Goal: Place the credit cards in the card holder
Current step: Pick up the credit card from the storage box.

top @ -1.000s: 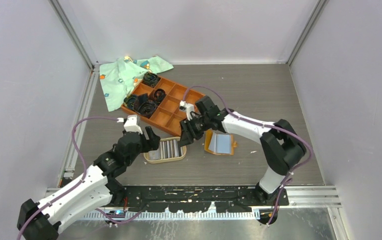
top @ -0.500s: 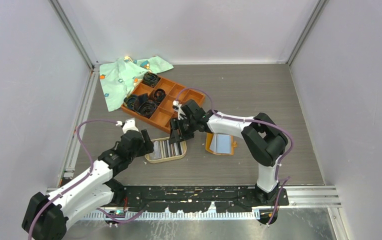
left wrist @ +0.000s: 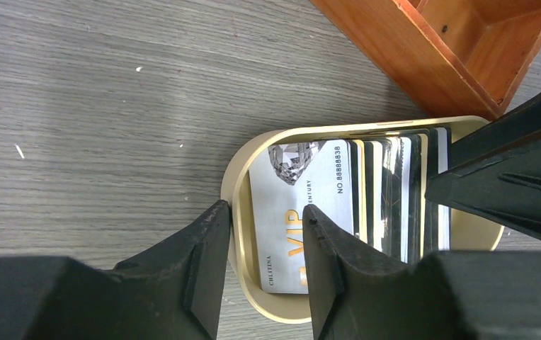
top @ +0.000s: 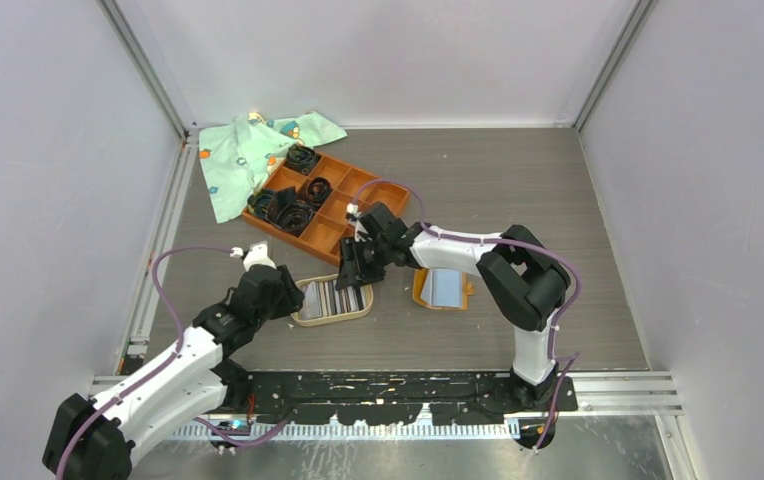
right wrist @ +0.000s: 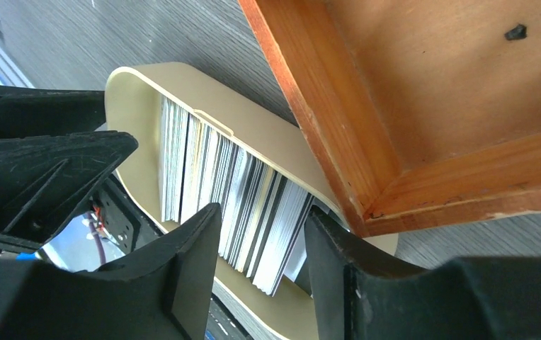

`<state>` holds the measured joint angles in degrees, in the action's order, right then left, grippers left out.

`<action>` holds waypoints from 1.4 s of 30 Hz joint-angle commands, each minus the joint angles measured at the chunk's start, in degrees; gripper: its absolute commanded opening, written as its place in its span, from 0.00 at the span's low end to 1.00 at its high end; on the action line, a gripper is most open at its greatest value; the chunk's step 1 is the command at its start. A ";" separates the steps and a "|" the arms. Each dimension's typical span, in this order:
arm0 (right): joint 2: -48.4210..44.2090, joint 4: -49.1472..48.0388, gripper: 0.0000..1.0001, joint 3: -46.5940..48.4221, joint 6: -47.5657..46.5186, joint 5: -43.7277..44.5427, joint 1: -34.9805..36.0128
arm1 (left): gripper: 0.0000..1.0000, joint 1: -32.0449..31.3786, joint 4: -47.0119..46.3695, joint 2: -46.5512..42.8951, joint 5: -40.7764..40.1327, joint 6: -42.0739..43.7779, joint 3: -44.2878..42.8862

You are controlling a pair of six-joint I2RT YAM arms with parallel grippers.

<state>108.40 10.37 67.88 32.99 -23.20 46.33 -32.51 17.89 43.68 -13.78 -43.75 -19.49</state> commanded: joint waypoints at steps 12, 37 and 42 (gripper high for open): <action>-1.11 -17.81 0.39 -4.71 10.65 -15.82 -1.69 | 0.35 -0.01 -3.97 0.72 7.31 -1.33 -0.03; 3.27 -6.83 0.54 -0.10 4.14 -14.81 -1.19 | 0.33 0.00 -8.24 2.13 11.65 -3.40 0.72; 3.38 -1.25 0.55 2.06 -0.45 -12.23 -0.66 | 0.33 0.03 -7.94 0.16 11.99 -3.88 0.77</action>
<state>111.46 4.95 66.59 37.15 -37.34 44.69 -32.18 13.37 45.93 -4.93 -46.28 -18.28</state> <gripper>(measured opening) 0.541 0.331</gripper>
